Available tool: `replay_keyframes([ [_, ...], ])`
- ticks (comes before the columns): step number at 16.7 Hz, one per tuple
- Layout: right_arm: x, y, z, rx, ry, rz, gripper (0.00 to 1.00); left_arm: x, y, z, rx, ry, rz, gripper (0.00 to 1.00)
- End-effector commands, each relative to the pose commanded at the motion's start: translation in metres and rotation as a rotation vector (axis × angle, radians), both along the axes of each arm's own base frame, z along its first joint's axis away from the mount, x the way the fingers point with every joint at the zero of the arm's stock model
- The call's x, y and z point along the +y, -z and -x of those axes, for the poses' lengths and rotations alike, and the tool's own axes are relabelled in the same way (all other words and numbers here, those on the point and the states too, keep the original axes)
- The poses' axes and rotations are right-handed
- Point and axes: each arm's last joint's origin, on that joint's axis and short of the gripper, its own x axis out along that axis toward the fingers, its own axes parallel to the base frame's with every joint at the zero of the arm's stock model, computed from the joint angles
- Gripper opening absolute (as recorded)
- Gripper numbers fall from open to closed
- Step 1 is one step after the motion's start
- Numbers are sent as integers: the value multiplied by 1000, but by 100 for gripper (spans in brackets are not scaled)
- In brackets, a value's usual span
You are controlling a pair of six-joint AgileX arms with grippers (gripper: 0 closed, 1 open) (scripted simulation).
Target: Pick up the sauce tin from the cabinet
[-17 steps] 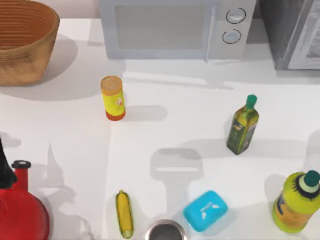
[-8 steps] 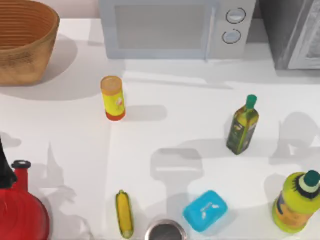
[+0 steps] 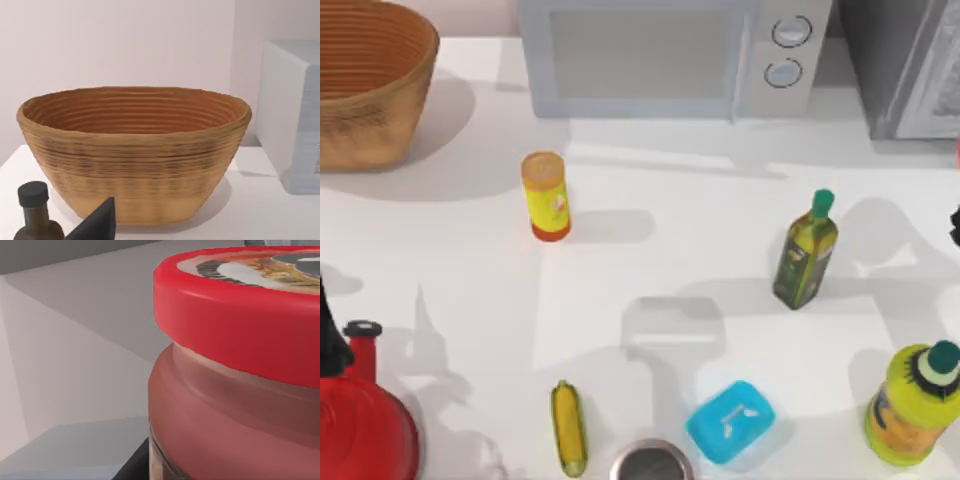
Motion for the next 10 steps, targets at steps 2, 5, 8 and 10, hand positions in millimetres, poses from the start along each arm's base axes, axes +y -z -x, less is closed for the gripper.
replay_keyframes([
  [2, 12, -1, -7, -14, -28, -11, 0, 0, 0, 0, 0, 0, 0, 100],
  [5, 31, -8, -16, -71, -86, -41, 0, 0, 0, 0, 0, 0, 0, 100],
  [8, 51, -7, -24, -98, -144, -54, 0, 0, 0, 0, 0, 0, 0, 100],
  [10, 64, 3, -30, -78, -174, -42, 0, 0, 0, 0, 0, 0, 0, 100],
])
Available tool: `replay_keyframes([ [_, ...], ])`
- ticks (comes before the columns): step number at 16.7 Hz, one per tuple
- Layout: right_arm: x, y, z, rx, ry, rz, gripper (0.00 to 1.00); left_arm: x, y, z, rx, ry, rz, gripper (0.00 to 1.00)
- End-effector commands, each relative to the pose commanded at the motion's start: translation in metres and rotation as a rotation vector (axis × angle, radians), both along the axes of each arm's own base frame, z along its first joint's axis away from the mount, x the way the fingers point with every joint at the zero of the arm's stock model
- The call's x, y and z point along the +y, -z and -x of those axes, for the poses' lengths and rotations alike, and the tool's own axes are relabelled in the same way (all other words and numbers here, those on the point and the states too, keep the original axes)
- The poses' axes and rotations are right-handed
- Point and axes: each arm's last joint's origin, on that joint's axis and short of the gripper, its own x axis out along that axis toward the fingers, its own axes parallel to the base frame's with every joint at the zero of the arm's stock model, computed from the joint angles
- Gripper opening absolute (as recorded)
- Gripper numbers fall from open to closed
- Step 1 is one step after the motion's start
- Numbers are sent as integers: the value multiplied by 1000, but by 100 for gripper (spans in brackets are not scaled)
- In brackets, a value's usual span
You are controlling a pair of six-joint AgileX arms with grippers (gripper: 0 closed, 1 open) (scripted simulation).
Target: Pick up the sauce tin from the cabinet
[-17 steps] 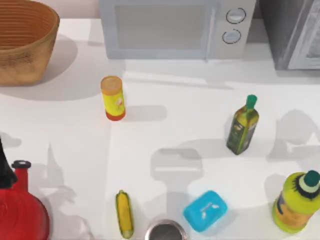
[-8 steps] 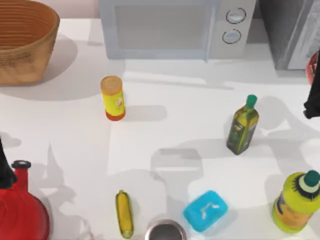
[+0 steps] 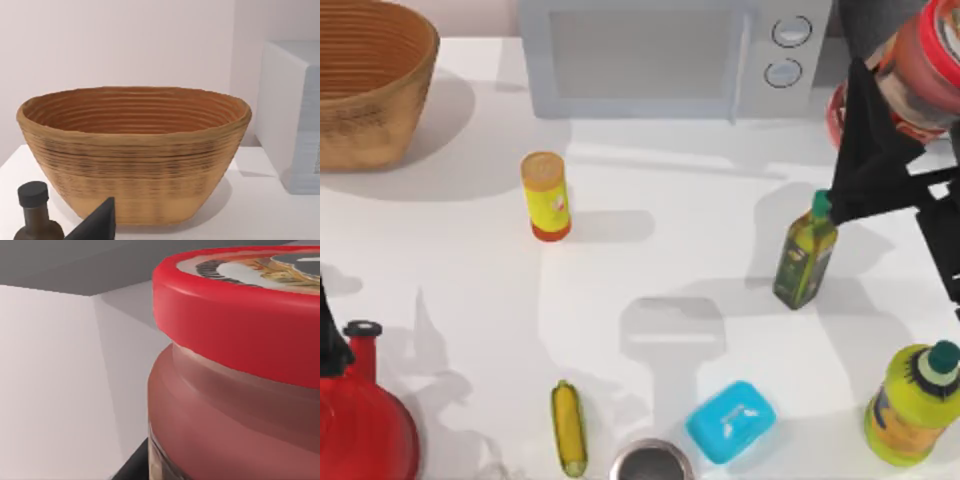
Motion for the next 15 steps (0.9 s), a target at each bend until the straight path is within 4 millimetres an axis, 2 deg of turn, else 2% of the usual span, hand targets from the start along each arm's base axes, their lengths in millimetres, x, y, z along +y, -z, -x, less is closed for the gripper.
replay_keyframes([
  [8, 41, 63, -12, 127, -99, 129, 0, 0, 0, 0, 0, 0, 0, 100],
  [15, 78, 126, -2, 220, -320, 308, 0, 0, 0, 0, 0, 0, 0, 100],
])
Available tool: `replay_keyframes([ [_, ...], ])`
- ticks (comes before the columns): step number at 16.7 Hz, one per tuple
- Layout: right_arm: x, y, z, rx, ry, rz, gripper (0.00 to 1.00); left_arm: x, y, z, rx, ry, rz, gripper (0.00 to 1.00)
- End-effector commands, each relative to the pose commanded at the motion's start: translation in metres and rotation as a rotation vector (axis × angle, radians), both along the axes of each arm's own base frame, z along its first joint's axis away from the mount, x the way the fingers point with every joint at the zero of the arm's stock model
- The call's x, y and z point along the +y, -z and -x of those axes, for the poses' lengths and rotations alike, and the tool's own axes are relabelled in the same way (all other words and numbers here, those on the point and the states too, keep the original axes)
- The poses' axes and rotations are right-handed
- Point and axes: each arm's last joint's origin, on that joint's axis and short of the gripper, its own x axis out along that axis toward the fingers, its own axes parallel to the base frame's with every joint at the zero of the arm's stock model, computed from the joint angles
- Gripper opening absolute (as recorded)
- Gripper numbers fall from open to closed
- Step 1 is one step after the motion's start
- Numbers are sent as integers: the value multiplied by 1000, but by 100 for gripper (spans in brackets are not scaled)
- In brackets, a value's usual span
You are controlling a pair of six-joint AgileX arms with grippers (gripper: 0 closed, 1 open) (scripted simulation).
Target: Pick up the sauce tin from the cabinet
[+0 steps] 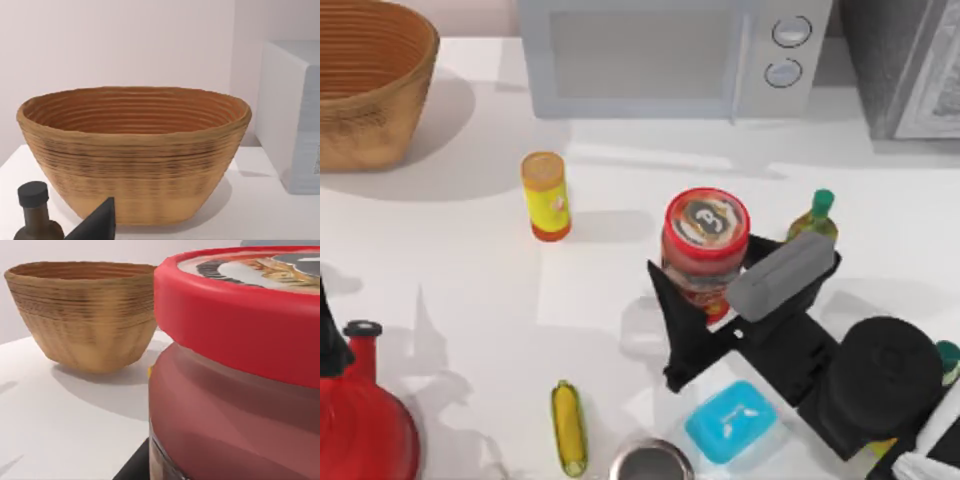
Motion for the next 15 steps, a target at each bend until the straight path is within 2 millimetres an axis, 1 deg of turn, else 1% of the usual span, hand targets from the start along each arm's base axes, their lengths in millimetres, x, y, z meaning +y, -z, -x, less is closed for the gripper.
replay_keyframes([
  [3, 10, 14, 7, 10, -85, 34, 0, 0, 0, 0, 0, 0, 0, 100],
  [10, 10, 16, 7, 16, -88, 39, 0, 0, 0, 0, 0, 0, 0, 100],
  [12, 17, 20, 1, 18, -87, 42, 0, 0, 0, 0, 0, 0, 0, 100],
  [15, 38, 29, -19, 5, -91, 31, 0, 0, 0, 0, 0, 0, 0, 100],
])
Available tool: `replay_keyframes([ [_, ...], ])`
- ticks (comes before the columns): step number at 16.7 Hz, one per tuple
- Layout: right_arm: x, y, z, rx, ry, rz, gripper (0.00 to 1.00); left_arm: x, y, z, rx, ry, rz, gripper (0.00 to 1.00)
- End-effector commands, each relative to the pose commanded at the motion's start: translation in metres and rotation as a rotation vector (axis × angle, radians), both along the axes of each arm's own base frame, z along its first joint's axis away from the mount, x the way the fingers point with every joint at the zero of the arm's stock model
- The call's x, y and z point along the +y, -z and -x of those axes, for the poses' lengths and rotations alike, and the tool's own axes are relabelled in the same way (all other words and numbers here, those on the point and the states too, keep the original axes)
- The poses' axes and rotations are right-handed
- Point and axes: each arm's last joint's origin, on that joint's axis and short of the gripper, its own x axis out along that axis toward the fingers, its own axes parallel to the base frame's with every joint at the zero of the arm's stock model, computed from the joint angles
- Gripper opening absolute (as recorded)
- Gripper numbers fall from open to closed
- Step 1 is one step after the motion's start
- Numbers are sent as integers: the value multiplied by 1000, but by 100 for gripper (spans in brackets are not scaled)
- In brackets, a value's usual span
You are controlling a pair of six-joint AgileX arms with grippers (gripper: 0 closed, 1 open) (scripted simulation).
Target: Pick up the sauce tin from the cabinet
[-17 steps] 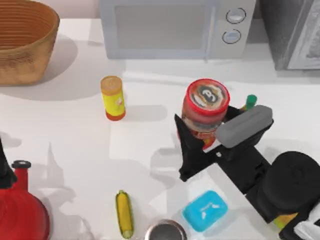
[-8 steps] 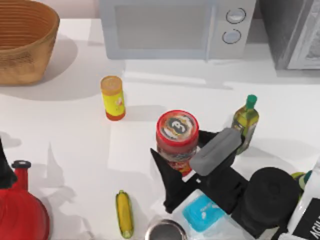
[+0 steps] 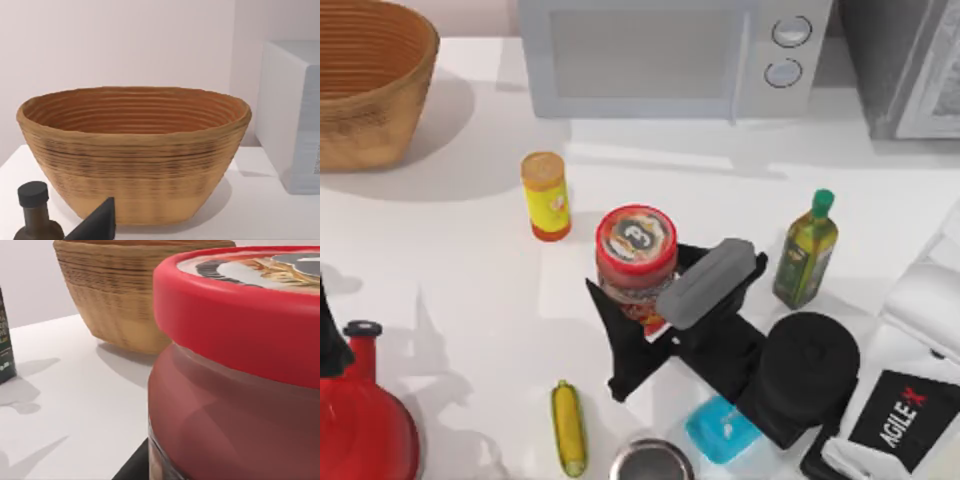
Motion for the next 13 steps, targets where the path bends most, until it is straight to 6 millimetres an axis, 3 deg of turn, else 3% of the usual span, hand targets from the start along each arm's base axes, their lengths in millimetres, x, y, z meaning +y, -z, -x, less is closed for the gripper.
replay_keyframes([
  [3, 14, 10, -14, 3, -2, 4, 0, 0, 0, 0, 0, 0, 0, 100],
  [7, 15, 12, -16, 5, -1, 6, 0, 0, 0, 0, 0, 0, 0, 100],
  [13, 15, 12, -16, 5, -1, 6, 45, 0, 0, 0, 0, 0, 0, 100],
])
